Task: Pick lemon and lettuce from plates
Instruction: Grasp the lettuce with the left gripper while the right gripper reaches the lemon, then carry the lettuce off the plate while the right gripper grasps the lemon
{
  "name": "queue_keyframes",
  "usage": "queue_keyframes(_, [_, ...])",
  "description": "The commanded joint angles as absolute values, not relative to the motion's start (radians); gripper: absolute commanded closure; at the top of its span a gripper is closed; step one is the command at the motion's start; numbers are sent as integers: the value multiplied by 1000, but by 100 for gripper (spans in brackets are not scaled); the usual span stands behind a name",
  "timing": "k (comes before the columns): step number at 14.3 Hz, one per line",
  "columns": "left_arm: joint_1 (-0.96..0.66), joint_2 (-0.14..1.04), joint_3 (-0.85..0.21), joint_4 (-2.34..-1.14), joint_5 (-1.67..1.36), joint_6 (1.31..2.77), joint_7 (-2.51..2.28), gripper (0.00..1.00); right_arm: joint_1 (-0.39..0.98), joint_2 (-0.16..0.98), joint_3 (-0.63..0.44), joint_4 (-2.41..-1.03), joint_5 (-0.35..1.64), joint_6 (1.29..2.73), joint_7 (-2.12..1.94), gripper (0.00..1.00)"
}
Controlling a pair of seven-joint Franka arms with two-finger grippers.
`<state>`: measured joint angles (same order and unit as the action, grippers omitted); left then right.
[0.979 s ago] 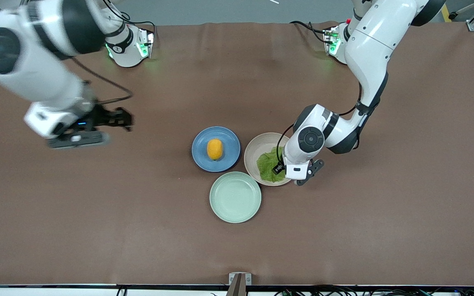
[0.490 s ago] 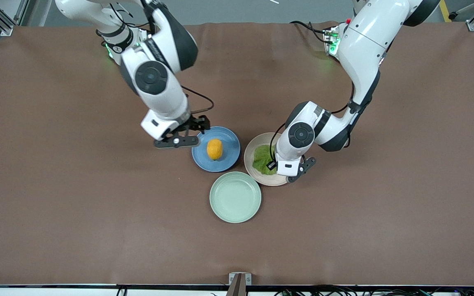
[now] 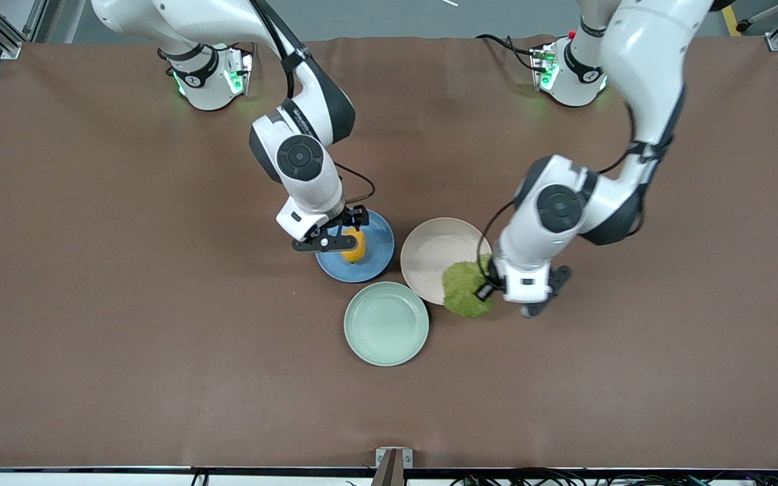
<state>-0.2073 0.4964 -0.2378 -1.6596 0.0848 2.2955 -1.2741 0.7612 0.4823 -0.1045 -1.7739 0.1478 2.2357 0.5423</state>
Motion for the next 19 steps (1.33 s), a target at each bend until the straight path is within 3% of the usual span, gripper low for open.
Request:
queue_keyframes(1, [-100,430,-258,-1750,98,2278,-1220,100,790,538,-118,-1778,179,2324,552,0])
queue_keyframes(4, [24,414,-261,-1827,98,2278,-1077,100,792,589,-118,-1778,178,2362,552,0])
queue_keyframes(8, [145,489,-259,-1875,101,2364,-919,100,798,620,-104,-1779,179,2393,552,0])
queue_keyframes(9, [170,509,-259,-1867,101,2373,-884,99,799,630,-104,-1779,179,2402,552,2])
queue_keyframes(10, [190,529,-261,-1867,101,2393,-862,97,798,632,-104,-1778,179,2405,551,16])
queue_keyframes(11, [210,552,-261,-1867,103,2413,-853,88,798,632,-104,-1778,179,2405,551,31])
queue_keyframes(12, [213,573,-261,-1865,101,2421,-845,67,796,632,-104,-1778,179,2405,545,47])
queue_keyframes(13, [215,583,-261,-1864,101,2425,-845,44,790,632,-104,-1776,178,2404,540,62])
queue_keyframes(14, [215,581,-261,-1864,101,2425,-845,9,790,630,-104,-1776,179,2404,540,71])
queue_keyframes(15, [215,565,-259,-1862,103,2425,-844,0,790,629,-104,-1776,179,2402,540,78])
queue_keyframes(17, [219,494,-261,-1841,103,2408,-810,0,790,592,-104,-1776,179,2379,551,85])
queue_keyframes(19, [221,421,-261,-1789,103,2321,-685,0,785,498,-107,-1776,179,2283,569,86])
